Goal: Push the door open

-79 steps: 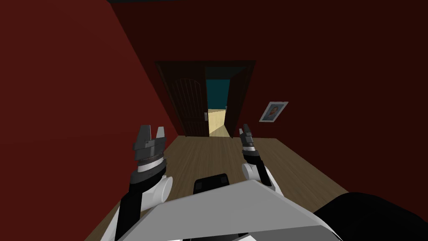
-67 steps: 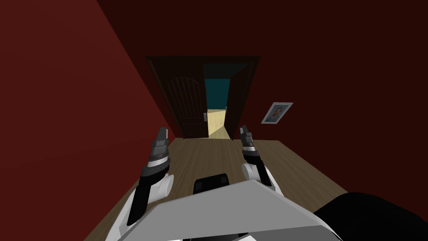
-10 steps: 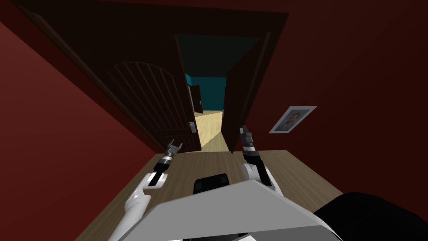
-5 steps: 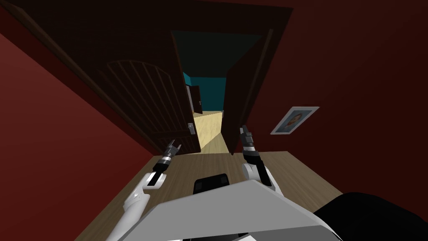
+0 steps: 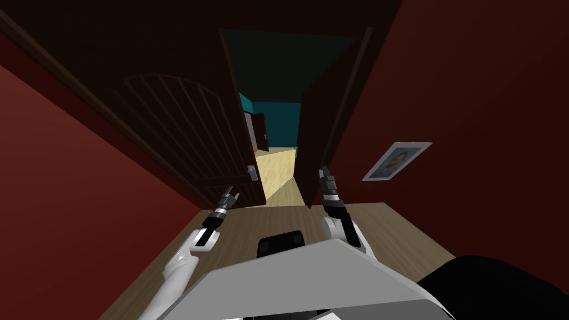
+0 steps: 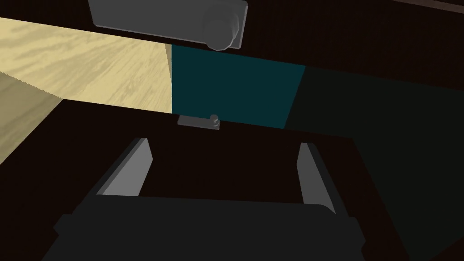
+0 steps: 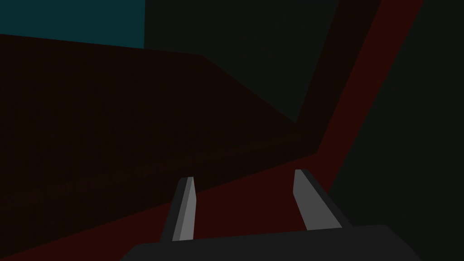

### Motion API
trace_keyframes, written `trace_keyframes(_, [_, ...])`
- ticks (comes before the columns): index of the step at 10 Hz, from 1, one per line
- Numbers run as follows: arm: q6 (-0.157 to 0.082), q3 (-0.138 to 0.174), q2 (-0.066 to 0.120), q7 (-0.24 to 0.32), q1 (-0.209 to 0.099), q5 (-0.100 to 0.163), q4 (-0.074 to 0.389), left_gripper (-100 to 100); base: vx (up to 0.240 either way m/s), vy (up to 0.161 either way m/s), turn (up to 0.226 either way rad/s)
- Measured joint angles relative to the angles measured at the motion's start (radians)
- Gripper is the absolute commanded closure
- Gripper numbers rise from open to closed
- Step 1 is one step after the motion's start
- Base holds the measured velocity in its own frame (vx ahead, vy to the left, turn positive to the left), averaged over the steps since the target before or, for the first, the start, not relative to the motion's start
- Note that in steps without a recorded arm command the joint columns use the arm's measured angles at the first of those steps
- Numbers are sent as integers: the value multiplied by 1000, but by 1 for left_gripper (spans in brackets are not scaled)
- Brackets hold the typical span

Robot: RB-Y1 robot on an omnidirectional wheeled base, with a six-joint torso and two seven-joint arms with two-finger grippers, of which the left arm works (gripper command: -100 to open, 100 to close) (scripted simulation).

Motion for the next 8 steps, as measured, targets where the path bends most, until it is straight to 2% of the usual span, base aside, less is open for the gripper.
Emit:
trace_keyframes(6, [-4,13,13,-113,-21,-25,57,-100,82,-15,-5])
trace_keyframes(8, [-2,14,12,-119,-23,-26,60,-100,135,9,-33])
